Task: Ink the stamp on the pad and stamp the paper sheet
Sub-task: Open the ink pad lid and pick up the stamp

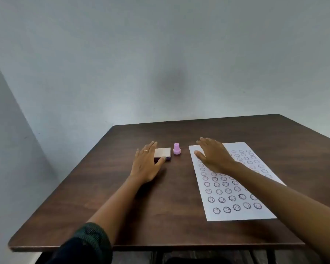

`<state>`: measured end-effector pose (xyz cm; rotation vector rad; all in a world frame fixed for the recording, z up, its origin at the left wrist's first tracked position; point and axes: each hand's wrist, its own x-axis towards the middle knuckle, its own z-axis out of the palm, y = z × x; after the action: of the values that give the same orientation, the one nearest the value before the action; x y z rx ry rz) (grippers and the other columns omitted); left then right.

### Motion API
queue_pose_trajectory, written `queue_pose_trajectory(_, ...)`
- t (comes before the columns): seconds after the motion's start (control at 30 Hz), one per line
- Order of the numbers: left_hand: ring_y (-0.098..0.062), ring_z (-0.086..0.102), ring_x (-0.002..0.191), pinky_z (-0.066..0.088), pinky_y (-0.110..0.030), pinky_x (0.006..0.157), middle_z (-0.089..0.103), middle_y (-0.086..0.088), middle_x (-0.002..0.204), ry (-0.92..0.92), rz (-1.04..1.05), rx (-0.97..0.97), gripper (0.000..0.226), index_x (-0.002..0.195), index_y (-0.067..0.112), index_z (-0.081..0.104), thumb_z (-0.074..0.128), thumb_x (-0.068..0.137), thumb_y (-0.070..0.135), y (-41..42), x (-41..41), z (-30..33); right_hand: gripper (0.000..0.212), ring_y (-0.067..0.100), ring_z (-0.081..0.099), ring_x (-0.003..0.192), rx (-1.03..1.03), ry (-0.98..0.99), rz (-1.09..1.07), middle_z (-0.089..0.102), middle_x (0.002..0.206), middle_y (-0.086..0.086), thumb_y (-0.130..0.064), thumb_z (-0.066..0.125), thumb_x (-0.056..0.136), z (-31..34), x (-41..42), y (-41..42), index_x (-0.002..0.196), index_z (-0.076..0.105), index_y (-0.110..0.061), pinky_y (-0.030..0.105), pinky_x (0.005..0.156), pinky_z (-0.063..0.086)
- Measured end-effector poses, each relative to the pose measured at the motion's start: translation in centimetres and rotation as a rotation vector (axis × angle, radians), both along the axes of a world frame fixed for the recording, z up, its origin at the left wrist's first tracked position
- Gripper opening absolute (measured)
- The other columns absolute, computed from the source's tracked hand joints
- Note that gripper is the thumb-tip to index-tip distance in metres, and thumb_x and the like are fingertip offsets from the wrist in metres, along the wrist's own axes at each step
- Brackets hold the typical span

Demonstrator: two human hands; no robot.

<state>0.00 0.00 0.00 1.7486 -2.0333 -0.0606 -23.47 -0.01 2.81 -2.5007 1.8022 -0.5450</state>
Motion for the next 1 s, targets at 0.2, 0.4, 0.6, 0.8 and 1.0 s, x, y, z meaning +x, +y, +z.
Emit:
queue_pose_trajectory(0.2, -0.02, 0.01, 0.147, 0.008, -0.04, 0.119, 0.008, -0.003, 0.161, 0.119, 0.078, 0.085, 0.075, 0.15, 0.014, 0.013, 0.047, 0.092, 0.046, 0.7, 1.1, -0.8, 0.057, 0.024, 0.018, 0.142, 0.15, 0.056, -0.037, 0.018, 0.156, 0.006, -0.047, 0.026, 0.094, -2.0, 0.2, -1.0, 0.142, 0.023, -0.016, 0.042, 0.115, 0.015)
queue_pose_trajectory(0.4, -0.02, 0.013, 0.147, 0.011, -0.038, 0.119, 0.01, -0.003, 0.161, 0.091, 0.07, 0.065, 0.074, 0.15, 0.015, 0.013, 0.046, 0.092, 0.046, 0.5, 1.1, -1.1, 0.063, 0.024, 0.009, 0.144, 0.206, 0.104, -0.082, 0.01, 0.157, 0.004, -0.053, 0.02, 0.092, -3.1, 1.0, -1.0, 0.144, 0.014, -0.019, 0.044, 0.116, 0.006)
queue_pose_trajectory(0.6, -0.02, 0.014, 0.147, 0.012, -0.037, 0.12, 0.011, -0.002, 0.16, 0.088, 0.057, 0.056, 0.074, 0.151, 0.016, 0.012, 0.046, 0.092, 0.047, 0.5, 1.0, -1.2, 0.064, 0.022, 0.005, 0.145, 0.187, 0.078, -0.083, 0.009, 0.157, 0.003, -0.054, 0.018, 0.092, -3.7, 1.6, 1.7, 0.145, 0.012, -0.018, 0.043, 0.118, 0.004)
queue_pose_trajectory(0.8, -0.019, 0.013, 0.147, 0.011, -0.036, 0.119, 0.011, -0.001, 0.16, 0.087, 0.047, 0.071, 0.074, 0.151, 0.017, 0.012, 0.044, 0.092, 0.048, 1.0, 0.9, -1.2, 0.066, 0.021, 0.004, 0.145, 0.178, 0.082, -0.095, 0.007, 0.158, 0.001, -0.057, 0.018, 0.09, -3.9, 2.2, 3.4, 0.145, 0.009, -0.021, 0.042, 0.117, 0.002)
queue_pose_trajectory(1.0, -0.018, 0.015, 0.147, 0.011, -0.034, 0.119, 0.013, -0.001, 0.16, 0.1, 0.047, 0.068, 0.075, 0.151, 0.016, 0.012, 0.045, 0.092, 0.049, 1.3, 0.9, -1.0, 0.067, 0.02, 0.003, 0.145, 0.191, 0.081, -0.1, 0.005, 0.158, 0.0, -0.058, 0.018, 0.089, -3.8, 2.7, 4.3, 0.145, 0.008, -0.023, 0.043, 0.117, 0.002)
